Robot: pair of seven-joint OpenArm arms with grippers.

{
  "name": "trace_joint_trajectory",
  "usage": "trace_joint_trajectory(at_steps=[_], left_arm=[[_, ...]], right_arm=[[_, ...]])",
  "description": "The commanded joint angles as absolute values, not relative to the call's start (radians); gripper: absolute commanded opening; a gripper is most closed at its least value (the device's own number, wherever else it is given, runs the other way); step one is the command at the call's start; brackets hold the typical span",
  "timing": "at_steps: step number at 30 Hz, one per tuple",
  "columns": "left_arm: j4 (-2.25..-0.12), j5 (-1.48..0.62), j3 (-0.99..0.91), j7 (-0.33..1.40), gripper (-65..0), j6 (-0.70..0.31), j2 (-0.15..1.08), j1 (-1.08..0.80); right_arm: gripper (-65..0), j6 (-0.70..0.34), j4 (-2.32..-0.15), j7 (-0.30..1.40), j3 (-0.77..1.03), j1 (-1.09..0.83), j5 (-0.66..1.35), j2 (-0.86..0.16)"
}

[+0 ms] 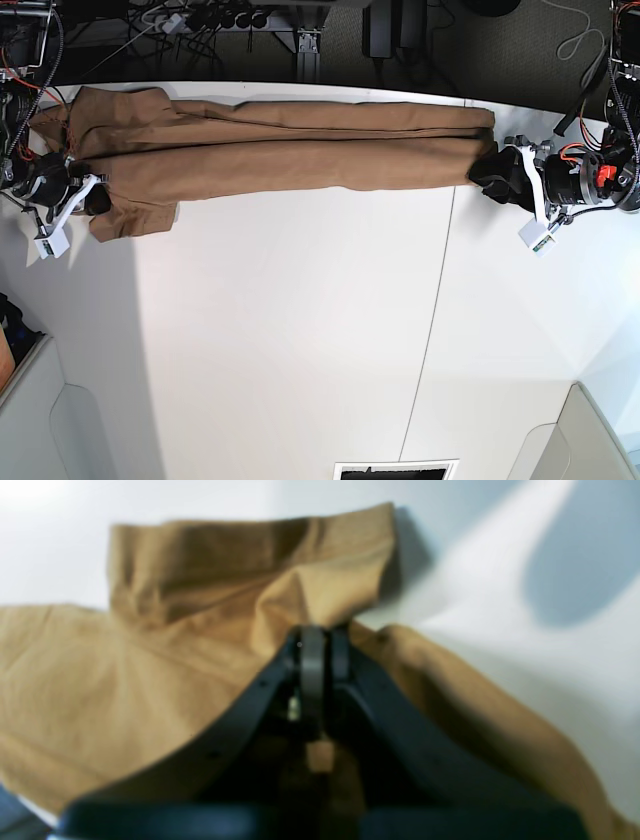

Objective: Layout the t-shirt on the table in an organized manner, then fold the t-shirt properly
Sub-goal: 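Regrasp the strip end with the right gripper and pull it outward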

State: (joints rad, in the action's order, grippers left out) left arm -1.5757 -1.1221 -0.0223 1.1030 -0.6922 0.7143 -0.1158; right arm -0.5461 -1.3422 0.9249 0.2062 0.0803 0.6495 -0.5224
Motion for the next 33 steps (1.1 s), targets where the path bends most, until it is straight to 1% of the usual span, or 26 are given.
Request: trace_joint_trajectory(at_steps=[1,10,16,21,27,28,29,30,31,33], left_arm=[[-1.590,-1.139,-0.032,1.088,-34.5,-0.698,0.734,-0.101],[-1.588,-1.102,-0.032,1.073,-34.5,-0.698,0.734,-0.103],[-1.588,-1.101,-0.032,1.074,-34.5,-0.698,0.727,-0.103],[-1.588,-1.079,-0.032,1.074,-34.5,-0.698,0.725,-0.103],[-1.588,-1.080,-0.032,1.074,-34.5,-0.698,0.725,-0.103],[-1.588,-1.080,-0.032,1.074,-34.5,-0.698,0.725,-0.103],[-1.588,-1.080,-0.032,1.074,-34.5,-0.698,0.725,-0.103],[-1.588,-1.080,-0.032,1.074,-34.4,-0.698,0.725,-0.103],[-1.588,-1.080,-0.032,1.074,-34.5,-0.698,0.725,-0.103],[-1.588,-1.080,-0.032,1.073,-34.5,-0.698,0.725,-0.102]], right_arm=[[-65.0,-0.547,-1.378,0.932,0.226,0.089,0.667,-0.541],[-65.0,-0.558,-1.640,1.018,0.414,-0.078,0.775,-0.543],[-65.0,-0.570,-1.746,1.049,0.510,-0.227,0.845,-0.548],[-65.0,-0.574,-1.827,1.048,0.542,-0.334,0.858,-0.548],[-65.0,-0.574,-1.837,1.050,0.541,-0.381,0.857,-0.544],[-57.0,-0.574,-1.836,1.052,0.541,-0.380,0.856,-0.541],[-45.6,-0.574,-1.836,1.052,0.541,-0.380,0.857,-0.539],[-37.2,-0.573,-1.836,1.051,0.541,-0.380,0.857,-0.539],[-33.3,-0.573,-1.837,1.051,0.541,-0.377,0.857,-0.540],[-33.3,-0.573,-1.837,1.049,0.542,-0.368,0.857,-0.540]])
